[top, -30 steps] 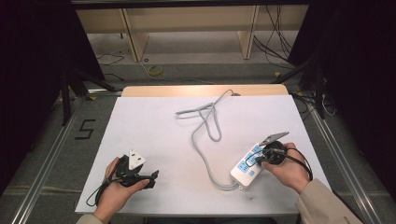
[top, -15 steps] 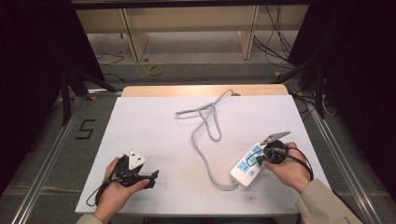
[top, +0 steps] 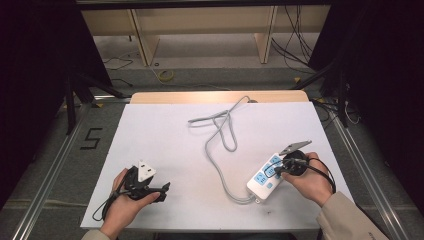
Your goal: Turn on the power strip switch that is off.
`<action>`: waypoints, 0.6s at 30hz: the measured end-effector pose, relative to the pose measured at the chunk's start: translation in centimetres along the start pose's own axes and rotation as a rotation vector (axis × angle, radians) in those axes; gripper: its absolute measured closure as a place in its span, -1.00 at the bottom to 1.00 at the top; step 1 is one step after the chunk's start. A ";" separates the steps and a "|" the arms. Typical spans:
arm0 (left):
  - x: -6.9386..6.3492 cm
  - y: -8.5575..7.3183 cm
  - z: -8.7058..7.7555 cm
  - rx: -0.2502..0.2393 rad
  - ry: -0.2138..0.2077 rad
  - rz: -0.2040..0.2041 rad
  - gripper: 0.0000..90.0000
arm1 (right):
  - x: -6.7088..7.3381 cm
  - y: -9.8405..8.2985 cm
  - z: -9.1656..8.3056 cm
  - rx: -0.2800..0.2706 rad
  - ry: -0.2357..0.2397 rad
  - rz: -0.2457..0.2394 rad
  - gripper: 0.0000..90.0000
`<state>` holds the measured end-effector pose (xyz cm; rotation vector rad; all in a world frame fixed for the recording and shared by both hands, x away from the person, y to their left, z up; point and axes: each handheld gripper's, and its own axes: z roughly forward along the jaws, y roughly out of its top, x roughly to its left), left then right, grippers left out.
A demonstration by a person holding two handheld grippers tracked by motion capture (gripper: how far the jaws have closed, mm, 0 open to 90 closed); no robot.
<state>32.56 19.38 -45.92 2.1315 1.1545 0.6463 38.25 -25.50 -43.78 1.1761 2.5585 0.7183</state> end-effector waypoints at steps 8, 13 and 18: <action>0.0 0.0 0.0 0.000 0.000 0.000 -0.68 | -0.1 -0.1 -0.2 -0.011 -0.002 0.002 1.00; 0.0 0.0 0.0 0.001 -0.001 0.000 -0.68 | -0.1 -0.1 -0.3 -0.014 -0.005 0.008 1.00; 0.0 0.0 0.0 0.000 0.000 0.000 -0.68 | -0.1 -0.1 -0.4 -0.018 -0.001 0.000 1.00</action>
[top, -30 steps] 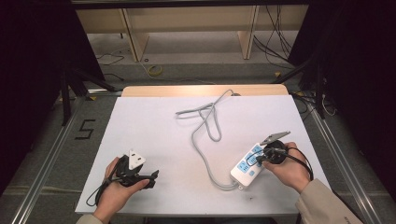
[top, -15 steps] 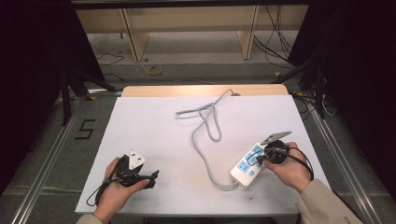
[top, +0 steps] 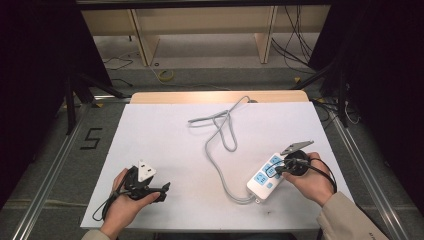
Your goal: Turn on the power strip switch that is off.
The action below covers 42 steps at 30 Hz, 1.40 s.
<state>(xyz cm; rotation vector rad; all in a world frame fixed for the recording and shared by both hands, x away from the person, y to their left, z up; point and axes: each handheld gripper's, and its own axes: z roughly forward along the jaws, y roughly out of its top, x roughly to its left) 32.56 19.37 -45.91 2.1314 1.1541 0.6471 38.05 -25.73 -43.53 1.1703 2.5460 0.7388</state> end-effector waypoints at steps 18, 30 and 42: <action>0.0 0.0 0.1 0.001 -0.001 -0.002 -0.68 | -0.1 -0.5 -1.0 -0.041 0.005 0.007 1.00; 0.0 0.0 0.1 0.001 -0.002 0.000 -0.68 | 0.0 -0.8 -1.4 -0.059 0.007 0.001 1.00; 0.0 0.0 0.0 0.002 -0.003 -0.002 -0.68 | -0.3 -1.5 -2.1 -0.080 0.005 0.006 1.00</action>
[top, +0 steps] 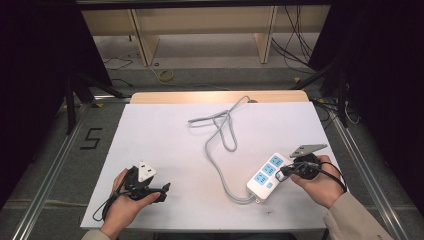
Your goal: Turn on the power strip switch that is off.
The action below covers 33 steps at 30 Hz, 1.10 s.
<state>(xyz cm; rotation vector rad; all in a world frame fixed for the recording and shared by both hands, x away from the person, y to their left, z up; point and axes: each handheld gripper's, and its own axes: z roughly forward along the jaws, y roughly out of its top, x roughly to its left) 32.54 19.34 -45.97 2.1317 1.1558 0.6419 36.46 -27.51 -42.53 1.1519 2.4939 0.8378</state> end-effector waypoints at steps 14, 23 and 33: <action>0.0 0.0 0.0 0.002 -0.002 0.002 -0.68 | -0.6 -1.0 -0.8 -0.038 -0.010 0.015 0.98; -0.1 0.0 0.0 0.004 -0.005 0.004 -0.68 | -0.8 -1.6 -1.2 -0.067 -0.015 0.029 0.90; -0.1 0.0 0.0 0.007 -0.006 0.006 -0.68 | -1.1 -2.4 -1.4 -0.096 -0.021 0.037 0.67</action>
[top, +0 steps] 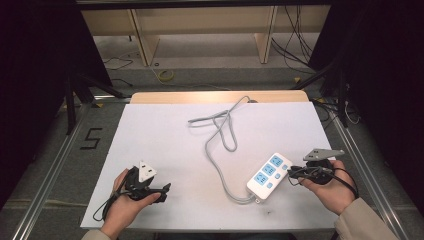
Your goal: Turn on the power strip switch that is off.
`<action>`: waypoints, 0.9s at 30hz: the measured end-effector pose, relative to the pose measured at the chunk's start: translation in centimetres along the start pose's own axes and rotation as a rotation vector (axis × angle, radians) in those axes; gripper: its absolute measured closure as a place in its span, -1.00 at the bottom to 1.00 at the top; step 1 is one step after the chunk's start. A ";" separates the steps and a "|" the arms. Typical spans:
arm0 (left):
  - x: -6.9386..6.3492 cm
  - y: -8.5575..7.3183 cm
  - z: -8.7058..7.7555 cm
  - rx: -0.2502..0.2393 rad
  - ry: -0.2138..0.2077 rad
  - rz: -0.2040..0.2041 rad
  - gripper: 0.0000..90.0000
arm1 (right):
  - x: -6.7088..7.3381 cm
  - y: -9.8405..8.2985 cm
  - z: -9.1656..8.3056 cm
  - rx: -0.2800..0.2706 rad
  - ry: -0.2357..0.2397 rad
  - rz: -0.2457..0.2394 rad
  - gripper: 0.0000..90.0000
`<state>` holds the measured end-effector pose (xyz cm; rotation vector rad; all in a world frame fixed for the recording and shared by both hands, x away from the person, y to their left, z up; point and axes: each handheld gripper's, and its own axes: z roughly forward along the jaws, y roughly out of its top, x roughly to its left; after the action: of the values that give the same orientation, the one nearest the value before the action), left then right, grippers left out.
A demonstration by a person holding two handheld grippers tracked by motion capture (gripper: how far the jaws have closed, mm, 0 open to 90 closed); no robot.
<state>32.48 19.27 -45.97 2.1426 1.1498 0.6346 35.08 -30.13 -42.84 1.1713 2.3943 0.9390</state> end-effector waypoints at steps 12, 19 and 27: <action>-0.1 -0.1 0.1 0.004 -0.010 -0.002 -0.68 | -0.4 -1.0 0.1 -0.060 0.000 -0.003 0.19; -0.1 -0.1 0.1 0.007 -0.016 -0.001 -0.68 | -0.7 -1.7 0.0 -0.099 -0.012 0.010 -0.08; -0.3 -0.1 0.1 0.010 -0.021 0.007 -0.68 | -1.0 -2.7 -0.3 -0.140 -0.022 0.028 -0.27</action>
<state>32.32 19.08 -46.14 2.1577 1.1367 0.6089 33.97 -32.26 -44.52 1.1600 2.2598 1.0775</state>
